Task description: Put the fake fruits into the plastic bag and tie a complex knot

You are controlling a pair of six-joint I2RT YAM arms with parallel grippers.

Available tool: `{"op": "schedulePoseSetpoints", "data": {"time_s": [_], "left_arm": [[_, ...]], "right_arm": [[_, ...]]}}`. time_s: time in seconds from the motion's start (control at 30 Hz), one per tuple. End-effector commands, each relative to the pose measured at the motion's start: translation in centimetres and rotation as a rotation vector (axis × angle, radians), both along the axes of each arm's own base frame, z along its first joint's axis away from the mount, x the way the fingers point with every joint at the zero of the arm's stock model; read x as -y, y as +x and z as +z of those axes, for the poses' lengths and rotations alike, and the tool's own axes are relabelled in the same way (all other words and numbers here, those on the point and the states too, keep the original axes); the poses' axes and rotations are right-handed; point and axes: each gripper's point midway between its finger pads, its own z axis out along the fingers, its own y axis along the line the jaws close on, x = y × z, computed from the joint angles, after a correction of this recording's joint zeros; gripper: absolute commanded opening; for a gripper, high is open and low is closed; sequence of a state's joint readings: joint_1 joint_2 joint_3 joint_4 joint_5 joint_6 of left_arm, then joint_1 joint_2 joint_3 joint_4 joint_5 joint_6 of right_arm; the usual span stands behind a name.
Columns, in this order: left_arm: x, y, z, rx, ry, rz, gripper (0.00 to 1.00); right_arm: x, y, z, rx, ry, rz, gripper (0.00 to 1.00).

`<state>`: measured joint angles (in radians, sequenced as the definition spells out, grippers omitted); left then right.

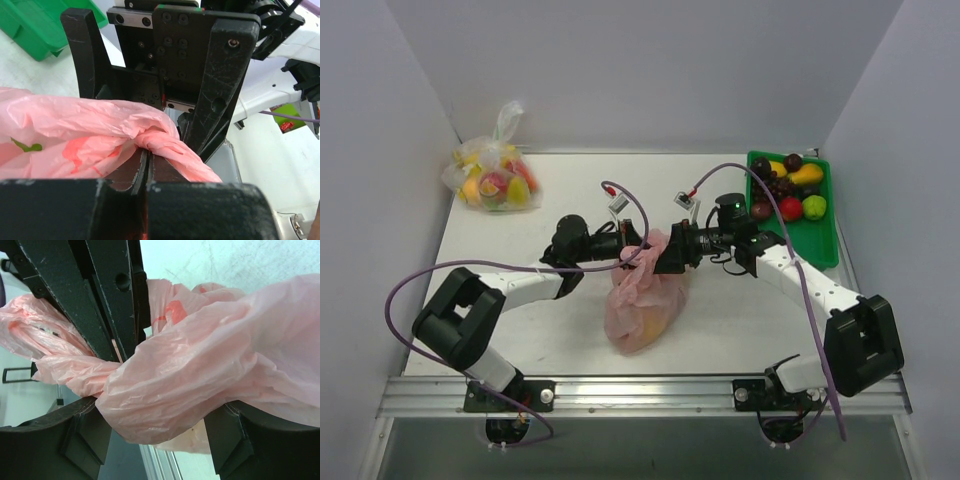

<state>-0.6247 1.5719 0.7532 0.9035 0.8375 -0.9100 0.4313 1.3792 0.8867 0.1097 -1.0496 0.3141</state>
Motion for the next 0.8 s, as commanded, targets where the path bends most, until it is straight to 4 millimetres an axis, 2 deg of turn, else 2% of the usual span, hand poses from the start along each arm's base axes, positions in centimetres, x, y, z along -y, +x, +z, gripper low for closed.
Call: {"op": "schedulePoseSetpoints", "data": {"time_s": [0.0, 0.17, 0.43, 0.53, 0.57, 0.63, 0.67, 0.77], "left_arm": [[-0.2, -3.0, 1.7, 0.058, -0.075, -0.120, 0.00], [-1.0, -5.0, 1.5, 0.060, -0.076, -0.198, 0.00], [-1.6, -6.0, 1.9, 0.084, -0.080, -0.223, 0.00], [-1.4, -6.1, 2.0, 0.094, -0.083, -0.229, 0.00], [-1.3, -6.2, 2.0, 0.097, -0.085, -0.232, 0.00], [-1.1, -6.1, 2.3, 0.105, -0.090, -0.238, 0.00], [-1.0, -6.1, 2.3, 0.109, -0.091, -0.240, 0.00], [-0.9, -5.9, 2.5, 0.119, -0.095, -0.241, 0.00]], "right_arm": [[0.1, 1.6, 2.4, 0.107, 0.027, 0.001, 0.66], [1.5, 1.2, 2.2, 0.095, -0.002, -0.010, 0.66], [3.7, 0.6, 4.4, 0.119, -0.003, -0.046, 0.64], [4.5, 0.8, 3.8, 0.122, -0.030, -0.072, 0.55], [4.7, 0.8, 3.1, 0.109, -0.055, -0.078, 0.47], [4.6, 0.9, 2.8, 0.097, -0.067, -0.078, 0.39], [4.7, 0.8, 2.7, 0.080, -0.071, -0.080, 0.29], [5.1, -0.1, 3.4, 0.078, -0.051, -0.073, 0.16]]}}
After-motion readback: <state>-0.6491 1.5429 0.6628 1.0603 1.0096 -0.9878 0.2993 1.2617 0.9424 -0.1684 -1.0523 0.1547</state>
